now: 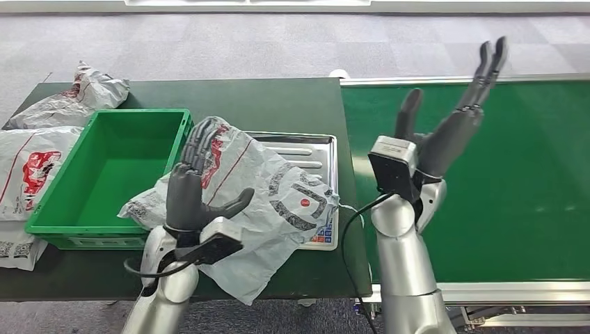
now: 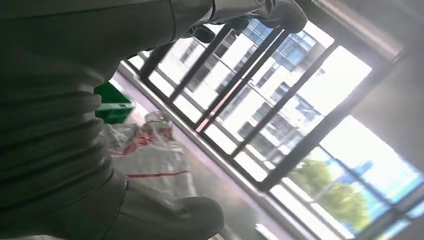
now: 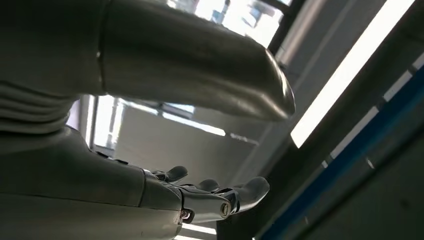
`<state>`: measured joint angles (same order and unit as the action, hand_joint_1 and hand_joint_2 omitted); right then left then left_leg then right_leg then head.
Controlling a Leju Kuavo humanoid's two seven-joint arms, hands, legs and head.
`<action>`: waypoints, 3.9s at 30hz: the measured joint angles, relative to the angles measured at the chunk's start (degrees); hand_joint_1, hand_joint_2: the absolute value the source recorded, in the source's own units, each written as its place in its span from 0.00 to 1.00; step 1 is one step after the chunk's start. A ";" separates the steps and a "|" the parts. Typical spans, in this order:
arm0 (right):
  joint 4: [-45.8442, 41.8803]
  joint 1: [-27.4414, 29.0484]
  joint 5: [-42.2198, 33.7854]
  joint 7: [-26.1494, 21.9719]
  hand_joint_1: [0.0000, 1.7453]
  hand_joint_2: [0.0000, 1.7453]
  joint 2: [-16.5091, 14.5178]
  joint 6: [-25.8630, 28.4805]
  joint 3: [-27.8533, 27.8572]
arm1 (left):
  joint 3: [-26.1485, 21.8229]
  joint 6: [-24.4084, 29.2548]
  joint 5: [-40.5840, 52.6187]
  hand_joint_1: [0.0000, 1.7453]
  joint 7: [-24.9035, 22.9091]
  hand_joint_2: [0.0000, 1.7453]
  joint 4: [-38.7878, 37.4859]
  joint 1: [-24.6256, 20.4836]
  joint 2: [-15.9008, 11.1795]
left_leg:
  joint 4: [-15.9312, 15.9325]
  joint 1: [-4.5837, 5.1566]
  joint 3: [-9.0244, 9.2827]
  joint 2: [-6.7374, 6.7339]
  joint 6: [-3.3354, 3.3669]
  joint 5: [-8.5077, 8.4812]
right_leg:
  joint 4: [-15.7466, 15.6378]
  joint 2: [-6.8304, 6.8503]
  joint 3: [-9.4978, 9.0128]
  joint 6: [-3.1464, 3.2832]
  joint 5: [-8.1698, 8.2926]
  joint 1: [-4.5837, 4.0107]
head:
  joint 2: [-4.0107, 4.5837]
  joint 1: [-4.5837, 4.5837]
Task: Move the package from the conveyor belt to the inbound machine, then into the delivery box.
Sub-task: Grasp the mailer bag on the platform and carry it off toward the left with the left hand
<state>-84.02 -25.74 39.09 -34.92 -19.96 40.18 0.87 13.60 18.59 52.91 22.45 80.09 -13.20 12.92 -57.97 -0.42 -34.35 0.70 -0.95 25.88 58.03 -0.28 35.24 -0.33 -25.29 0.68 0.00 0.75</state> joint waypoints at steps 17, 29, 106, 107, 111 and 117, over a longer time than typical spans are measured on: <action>-27.23 8.18 -3.22 -5.05 0.00 1.00 -0.21 -0.10 1.34 | 8.59 -3.15 31.90 1.00 -15.26 1.00 -42.43 -21.86 -1.05 | 0.00 0.02 0.12 -0.29 0.02 -0.03 | 0.01 -0.25 -0.10 0.00 0.10 0.03 | 0.00 -0.01; -27.29 8.40 -2.40 -5.03 0.00 1.00 -0.21 -0.20 1.36 | 9.50 -7.06 33.28 1.00 -11.91 1.00 -46.85 -24.27 -1.17 | 0.00 0.02 0.16 -0.28 0.02 -0.07 | 0.01 -0.24 -0.18 -0.03 0.13 0.03 | 0.00 -0.01; -20.48 9.99 -0.04 -2.72 0.00 1.00 -0.19 -0.20 4.40 | 1.74 -40.51 7.14 0.00 16.58 1.00 -53.84 -38.00 -9.58 | -0.01 -0.02 0.03 -0.31 0.00 -0.26 | 0.03 -0.27 0.02 0.02 0.29 -0.02 | 0.00 -0.01; -20.63 10.04 0.08 -2.63 0.00 1.00 -0.19 -0.20 4.41 | 2.21 -39.67 7.66 0.00 15.59 1.00 -53.90 -38.00 -9.59 | -0.01 -0.02 0.02 -0.31 0.00 -0.26 | 0.03 -0.27 0.02 0.02 0.29 -0.02 | 0.00 -0.01; -20.95 10.14 0.45 -2.27 0.00 1.00 -0.19 -0.20 4.42 | 4.33 -37.02 9.71 0.00 12.09 1.00 -54.22 -38.00 -9.57 | -0.01 -0.01 0.02 -0.31 0.00 -0.26 | 0.03 -0.27 0.02 0.02 0.29 -0.01 | 0.00 0.00; -20.98 10.13 0.43 -2.19 0.00 1.00 -0.19 -0.20 4.44 | 6.14 -36.84 9.93 0.00 11.03 1.00 -55.03 -37.99 -9.63 | -0.01 -0.02 0.01 -0.31 0.00 -0.26 | 0.03 -0.26 0.02 0.02 0.29 -0.02 | 0.00 0.00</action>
<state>-105.00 -15.61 39.53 -37.11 -20.15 39.98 5.31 19.74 -18.25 62.84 33.48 25.06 -51.19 3.28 -57.98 -0.44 -34.34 0.39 -0.95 25.61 58.06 -0.55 35.26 -0.31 -25.00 0.66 0.00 0.75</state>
